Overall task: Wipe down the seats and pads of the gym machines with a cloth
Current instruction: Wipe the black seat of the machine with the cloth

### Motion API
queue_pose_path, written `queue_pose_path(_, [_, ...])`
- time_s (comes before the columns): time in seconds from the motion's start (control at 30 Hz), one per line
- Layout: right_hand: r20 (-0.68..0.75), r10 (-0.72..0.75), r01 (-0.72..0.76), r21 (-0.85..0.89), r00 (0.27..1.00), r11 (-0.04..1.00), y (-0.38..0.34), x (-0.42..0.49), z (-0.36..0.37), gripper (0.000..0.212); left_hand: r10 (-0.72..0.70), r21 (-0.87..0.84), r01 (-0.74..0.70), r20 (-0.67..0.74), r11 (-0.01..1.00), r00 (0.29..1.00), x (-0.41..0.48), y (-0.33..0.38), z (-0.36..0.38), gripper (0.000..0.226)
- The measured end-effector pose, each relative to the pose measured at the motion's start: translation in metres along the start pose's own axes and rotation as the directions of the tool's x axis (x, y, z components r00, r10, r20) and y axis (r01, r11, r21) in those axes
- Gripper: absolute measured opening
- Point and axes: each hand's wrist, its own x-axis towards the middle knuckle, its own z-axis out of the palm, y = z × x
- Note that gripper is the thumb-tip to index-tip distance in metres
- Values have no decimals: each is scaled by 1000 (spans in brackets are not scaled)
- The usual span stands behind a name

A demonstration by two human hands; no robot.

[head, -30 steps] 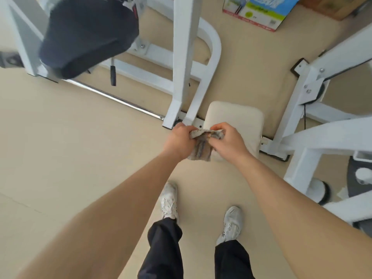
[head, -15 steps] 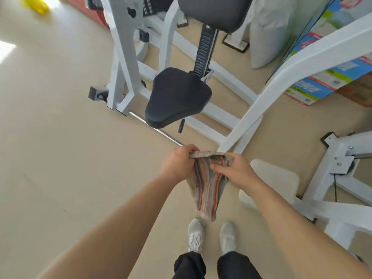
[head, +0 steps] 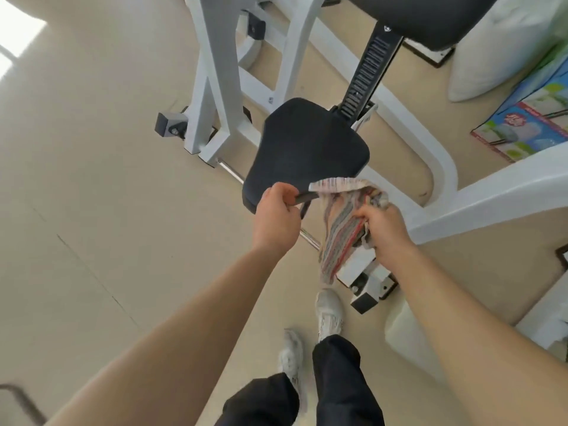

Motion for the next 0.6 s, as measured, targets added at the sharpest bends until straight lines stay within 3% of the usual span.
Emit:
queue_pose_path(0.13, [-277, -213, 239, 65, 937, 969, -21, 45, 5, 10, -165, -41, 160, -209, 986, 964, 40, -22, -4, 27])
queue_pose_path(0.23, [-346, -396, 413, -28, 850, 910, -30, 70, 15, 30, -370, -181, 324, -366, 928, 854, 75, -55, -14, 28])
queue_pose_path(0.3, [-298, -466, 456, -108, 833, 884, -30, 90, 27, 40, -443, -218, 386, -386, 896, 809, 90, -76, -14, 28])
queue_pose_path(0.43, [-6, -511, 467, -396, 860, 791, -13, 136, 63, 52, -499, -308, 409, -327, 859, 802, 101, -101, -3, 28])
queue_pose_path(0.5, [144, -540, 498, -627, 829, 599, 1, 144, 92, 58, -524, -384, 400, -310, 832, 793, 105, -107, 4, 28])
queue_pose_path(0.53, [231, -594, 553, -705, 771, 444, 11, 140, 109, 58, -537, -418, 395, -309, 818, 785, 107, -109, 6, 30])
queue_pose_path(0.6, [473, -659, 715, -684, 584, 143, 32, 120, 147, 55, -560, -463, 395, -303, 793, 771, 113, -114, 5, 32])
